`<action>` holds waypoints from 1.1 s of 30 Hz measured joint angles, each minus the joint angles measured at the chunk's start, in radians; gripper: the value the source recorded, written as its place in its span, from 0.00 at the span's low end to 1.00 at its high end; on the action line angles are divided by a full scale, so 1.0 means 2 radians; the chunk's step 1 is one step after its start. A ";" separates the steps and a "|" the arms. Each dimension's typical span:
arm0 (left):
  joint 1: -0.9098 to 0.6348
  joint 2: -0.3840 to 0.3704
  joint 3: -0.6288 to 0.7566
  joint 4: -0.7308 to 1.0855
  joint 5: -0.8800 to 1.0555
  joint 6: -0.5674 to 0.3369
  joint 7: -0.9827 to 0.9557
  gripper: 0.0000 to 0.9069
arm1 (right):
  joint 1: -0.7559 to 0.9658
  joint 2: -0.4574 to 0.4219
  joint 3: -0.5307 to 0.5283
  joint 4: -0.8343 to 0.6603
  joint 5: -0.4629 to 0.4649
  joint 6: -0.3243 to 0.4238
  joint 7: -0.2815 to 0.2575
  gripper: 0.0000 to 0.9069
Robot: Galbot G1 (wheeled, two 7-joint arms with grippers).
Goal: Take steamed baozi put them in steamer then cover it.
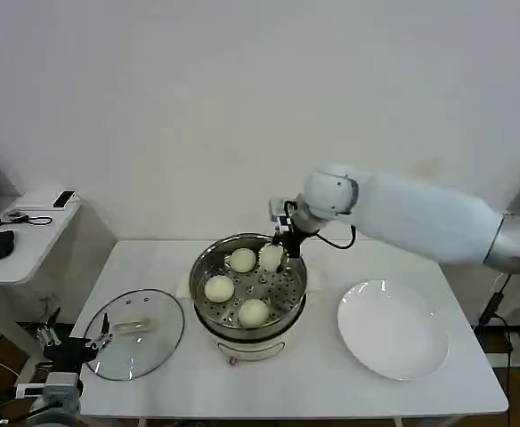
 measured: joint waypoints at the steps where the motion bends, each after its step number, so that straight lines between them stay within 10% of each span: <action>1: -0.001 0.000 0.000 0.000 0.000 0.000 0.000 1.00 | -0.004 0.000 -0.001 0.000 -0.002 0.000 0.000 0.78; 14: -0.002 0.001 0.000 0.003 0.000 0.000 0.000 1.00 | -0.037 0.005 -0.001 -0.009 -0.032 -0.001 0.002 0.78; 17: -0.002 0.001 0.000 0.004 -0.001 0.000 0.000 1.00 | -0.040 0.006 0.001 -0.009 -0.034 -0.001 0.002 1.00; 33: -0.002 -0.001 -0.001 0.002 -0.001 0.000 0.000 1.00 | -0.036 -0.013 0.026 0.006 -0.031 0.000 0.011 1.00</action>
